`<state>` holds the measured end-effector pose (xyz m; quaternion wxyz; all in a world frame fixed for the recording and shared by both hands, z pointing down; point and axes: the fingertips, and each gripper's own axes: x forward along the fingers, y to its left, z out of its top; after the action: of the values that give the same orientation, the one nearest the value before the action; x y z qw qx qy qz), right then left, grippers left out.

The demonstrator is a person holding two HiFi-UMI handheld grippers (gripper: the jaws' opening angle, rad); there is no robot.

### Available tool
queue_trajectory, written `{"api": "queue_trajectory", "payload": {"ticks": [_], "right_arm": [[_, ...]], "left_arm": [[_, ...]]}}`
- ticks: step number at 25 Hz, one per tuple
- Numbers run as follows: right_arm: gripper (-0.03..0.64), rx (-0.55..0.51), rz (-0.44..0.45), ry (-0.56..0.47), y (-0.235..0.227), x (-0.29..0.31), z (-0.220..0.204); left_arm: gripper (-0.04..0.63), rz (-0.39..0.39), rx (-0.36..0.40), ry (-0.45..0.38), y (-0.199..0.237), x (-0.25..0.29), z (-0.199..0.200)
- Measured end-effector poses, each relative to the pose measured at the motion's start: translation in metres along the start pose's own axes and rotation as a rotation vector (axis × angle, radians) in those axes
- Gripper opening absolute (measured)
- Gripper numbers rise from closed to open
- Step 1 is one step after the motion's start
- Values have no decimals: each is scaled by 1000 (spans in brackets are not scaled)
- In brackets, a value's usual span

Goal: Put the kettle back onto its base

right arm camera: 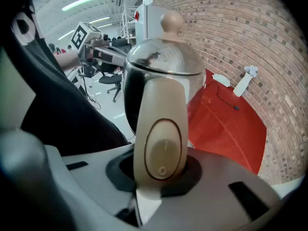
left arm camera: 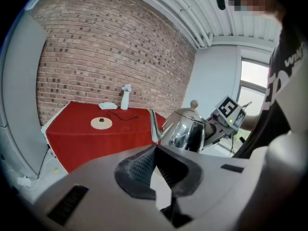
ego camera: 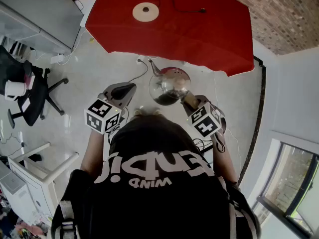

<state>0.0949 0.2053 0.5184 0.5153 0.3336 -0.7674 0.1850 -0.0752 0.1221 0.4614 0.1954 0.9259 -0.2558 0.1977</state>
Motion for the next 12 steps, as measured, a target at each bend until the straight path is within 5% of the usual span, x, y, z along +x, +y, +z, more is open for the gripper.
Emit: {"api": "queue_trajectory", "payload": {"ticks": [12], "right_arm": [[69,6,-8,4,-12,-3,-4]], "left_arm": [[9,2,-6,8,-1,7,3]]}}
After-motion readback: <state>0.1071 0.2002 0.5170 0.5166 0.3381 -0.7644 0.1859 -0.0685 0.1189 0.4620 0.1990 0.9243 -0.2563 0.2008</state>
